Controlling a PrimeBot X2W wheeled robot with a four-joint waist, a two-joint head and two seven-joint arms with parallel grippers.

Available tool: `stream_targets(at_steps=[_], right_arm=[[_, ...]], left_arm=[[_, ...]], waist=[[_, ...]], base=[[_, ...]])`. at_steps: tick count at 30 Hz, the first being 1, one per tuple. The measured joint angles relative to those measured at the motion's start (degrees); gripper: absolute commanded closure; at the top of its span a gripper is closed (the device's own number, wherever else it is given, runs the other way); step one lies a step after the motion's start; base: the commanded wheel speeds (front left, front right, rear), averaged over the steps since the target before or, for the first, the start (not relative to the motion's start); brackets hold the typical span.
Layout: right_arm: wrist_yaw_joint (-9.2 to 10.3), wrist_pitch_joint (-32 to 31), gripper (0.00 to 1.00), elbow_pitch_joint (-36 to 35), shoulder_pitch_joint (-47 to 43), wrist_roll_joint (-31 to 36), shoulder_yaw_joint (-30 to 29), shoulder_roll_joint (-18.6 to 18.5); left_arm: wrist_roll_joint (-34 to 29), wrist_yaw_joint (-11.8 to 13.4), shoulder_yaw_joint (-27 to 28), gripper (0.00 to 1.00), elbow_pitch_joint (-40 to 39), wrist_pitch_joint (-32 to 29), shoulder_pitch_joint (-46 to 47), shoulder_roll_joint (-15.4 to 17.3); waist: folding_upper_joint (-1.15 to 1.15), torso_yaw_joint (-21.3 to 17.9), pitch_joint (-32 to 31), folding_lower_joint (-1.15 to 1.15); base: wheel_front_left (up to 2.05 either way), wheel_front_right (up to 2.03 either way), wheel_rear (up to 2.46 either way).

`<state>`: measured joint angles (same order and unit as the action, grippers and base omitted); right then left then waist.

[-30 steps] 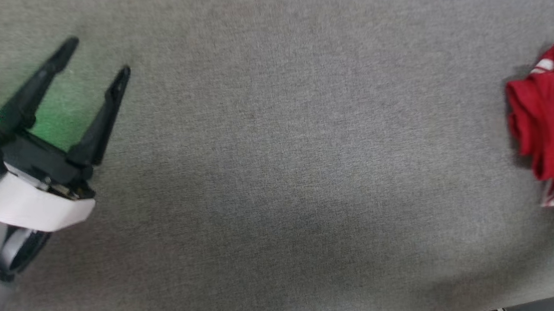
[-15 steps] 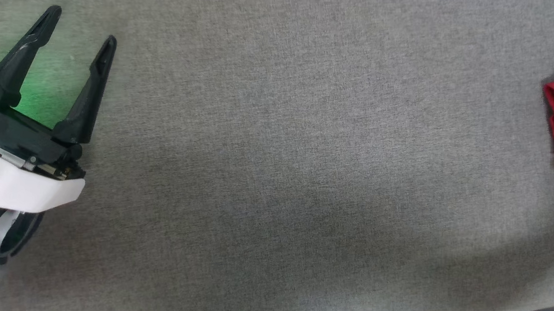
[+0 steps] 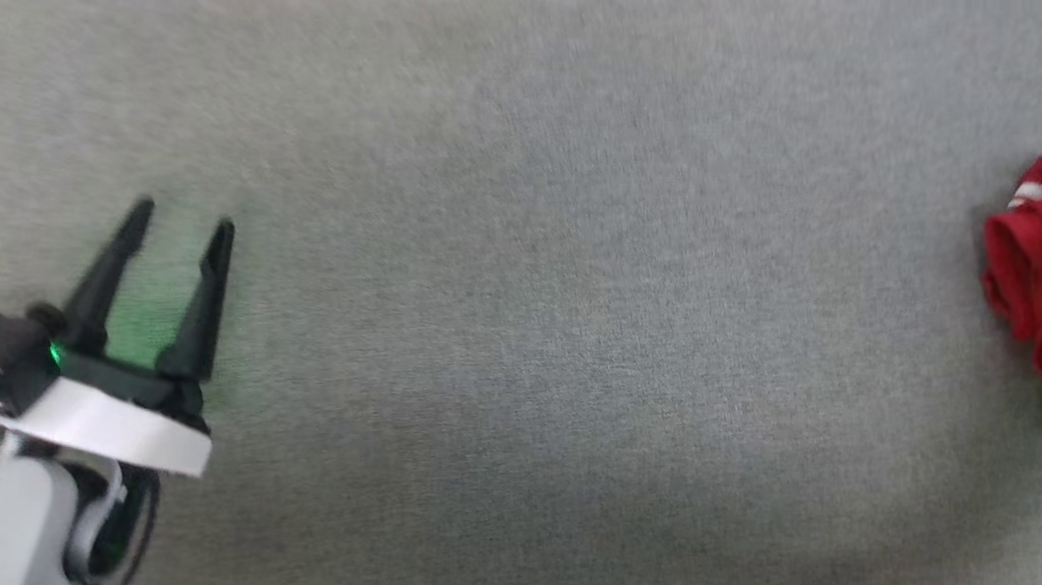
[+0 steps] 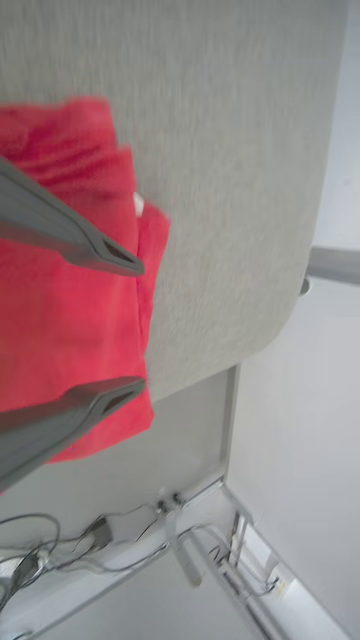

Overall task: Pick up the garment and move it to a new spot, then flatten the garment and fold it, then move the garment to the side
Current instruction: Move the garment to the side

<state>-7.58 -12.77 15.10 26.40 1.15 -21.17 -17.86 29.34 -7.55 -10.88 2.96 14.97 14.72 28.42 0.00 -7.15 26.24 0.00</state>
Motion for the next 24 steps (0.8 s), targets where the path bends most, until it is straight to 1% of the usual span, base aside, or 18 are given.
stream_targets(at_steps=[5,9,15,19,24], right_arm=[[0.00,6.31,0.00,0.78,-4.02,-2.05,7.25,2.85],[0.01,11.10,0.00,2.40,-7.18,-4.82,10.65,6.09],[0.01,17.41,0.00,4.24,-10.92,-8.71,15.97,9.29],[0.01,21.19,0.00,4.69,-13.05,-13.33,17.39,11.78],[0.01,22.84,0.00,3.55,-15.68,-14.70,17.82,12.39]], left_arm=[[0.65,0.00,0.93,0.00,5.09,0.00,-4.04,-3.22],[1.41,0.00,1.35,0.00,8.81,0.00,-6.71,-5.15],[1.41,0.00,3.03,0.00,11.94,0.00,-10.79,-7.12],[1.10,0.00,4.81,0.00,11.58,0.00,-14.09,-8.45],[0.22,0.00,6.69,0.00,9.89,0.00,-16.60,-8.87]], waist=[[0.00,2.18,-5.71,0.00],[0.00,4.29,-9.98,0.00],[0.00,7.10,-15.89,0.00],[0.00,8.73,-19.95,0.00],[0.00,9.55,-22.67,0.00]], base=[[0.00,0.00,0.00],[0.00,0.00,0.00],[0.00,0.00,0.00],[0.00,0.00,0.00],[0.00,0.00,0.00]])
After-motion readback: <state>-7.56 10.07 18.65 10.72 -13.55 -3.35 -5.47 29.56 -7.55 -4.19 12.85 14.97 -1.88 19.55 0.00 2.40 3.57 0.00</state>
